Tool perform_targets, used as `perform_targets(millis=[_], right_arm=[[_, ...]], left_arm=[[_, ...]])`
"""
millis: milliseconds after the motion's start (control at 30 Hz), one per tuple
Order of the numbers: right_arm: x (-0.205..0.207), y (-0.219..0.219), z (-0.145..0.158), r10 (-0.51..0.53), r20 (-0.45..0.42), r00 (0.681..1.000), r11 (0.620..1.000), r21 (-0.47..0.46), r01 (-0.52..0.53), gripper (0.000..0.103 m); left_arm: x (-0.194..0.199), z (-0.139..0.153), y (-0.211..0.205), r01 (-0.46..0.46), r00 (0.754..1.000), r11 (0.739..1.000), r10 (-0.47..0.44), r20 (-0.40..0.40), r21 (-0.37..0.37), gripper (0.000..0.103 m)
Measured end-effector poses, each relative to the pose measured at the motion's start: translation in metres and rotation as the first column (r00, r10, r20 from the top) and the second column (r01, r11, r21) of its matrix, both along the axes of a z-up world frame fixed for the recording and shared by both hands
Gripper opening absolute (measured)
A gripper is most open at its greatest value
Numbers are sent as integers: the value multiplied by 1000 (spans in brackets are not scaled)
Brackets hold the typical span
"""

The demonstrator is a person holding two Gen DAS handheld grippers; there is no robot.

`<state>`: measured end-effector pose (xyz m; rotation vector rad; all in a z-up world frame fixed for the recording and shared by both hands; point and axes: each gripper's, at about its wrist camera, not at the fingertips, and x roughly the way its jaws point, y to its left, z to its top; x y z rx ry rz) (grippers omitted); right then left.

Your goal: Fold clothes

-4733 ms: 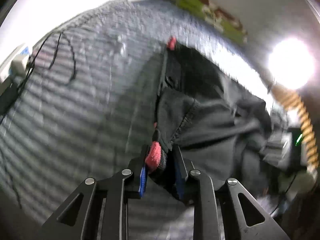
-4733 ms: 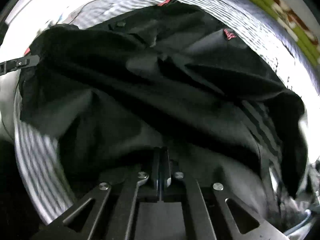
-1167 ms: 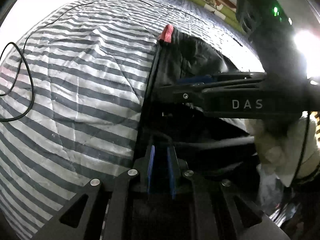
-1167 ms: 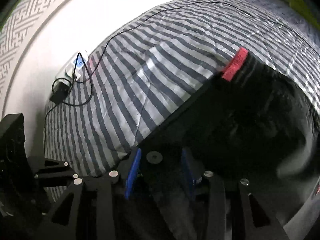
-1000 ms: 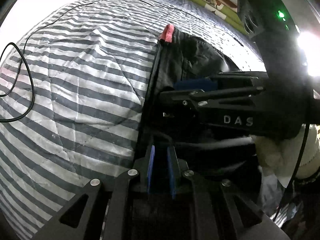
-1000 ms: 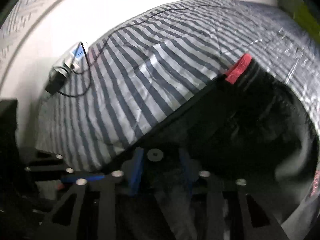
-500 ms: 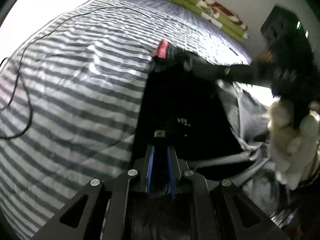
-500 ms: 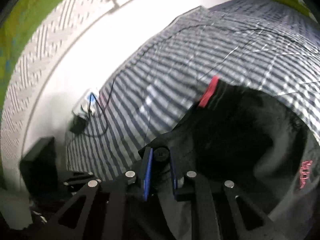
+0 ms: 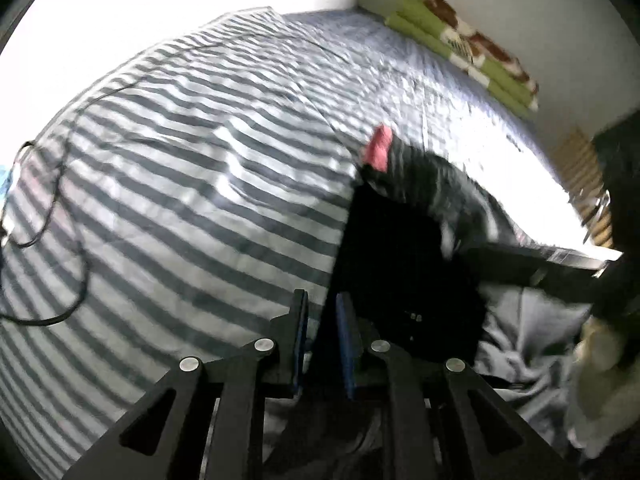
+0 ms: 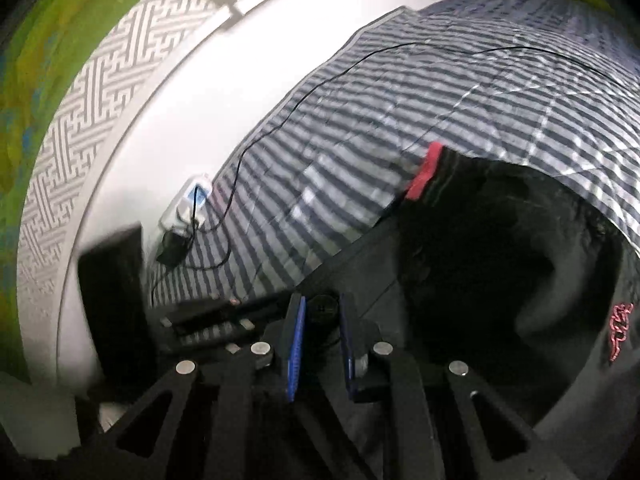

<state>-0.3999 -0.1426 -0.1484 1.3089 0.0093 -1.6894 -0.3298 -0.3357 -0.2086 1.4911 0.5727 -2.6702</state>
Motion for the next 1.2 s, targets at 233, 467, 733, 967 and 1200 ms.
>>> perform_targets(millis=[233, 467, 733, 967, 1200], right_arm=[[21, -26, -27, 99, 12, 995, 991, 84, -100, 15], [24, -38, -49, 121, 35, 992, 979, 159, -125, 15], [29, -54, -47, 165, -85, 983, 958, 252, -139, 15], [13, -52, -40, 92, -108, 990, 965, 254, -62, 23], [38, -32, -17, 149, -190, 971, 972, 206, -109, 33]], left_arm=[[30, 5, -2, 90, 996, 993, -91, 7, 74, 16], [38, -23, 23, 162, 981, 983, -169, 92, 81, 16], [36, -23, 18, 148, 983, 983, -159, 93, 112, 16], [43, -23, 16, 145, 984, 983, -156, 91, 115, 16], [44, -23, 13, 147, 983, 982, -158, 90, 120, 16]])
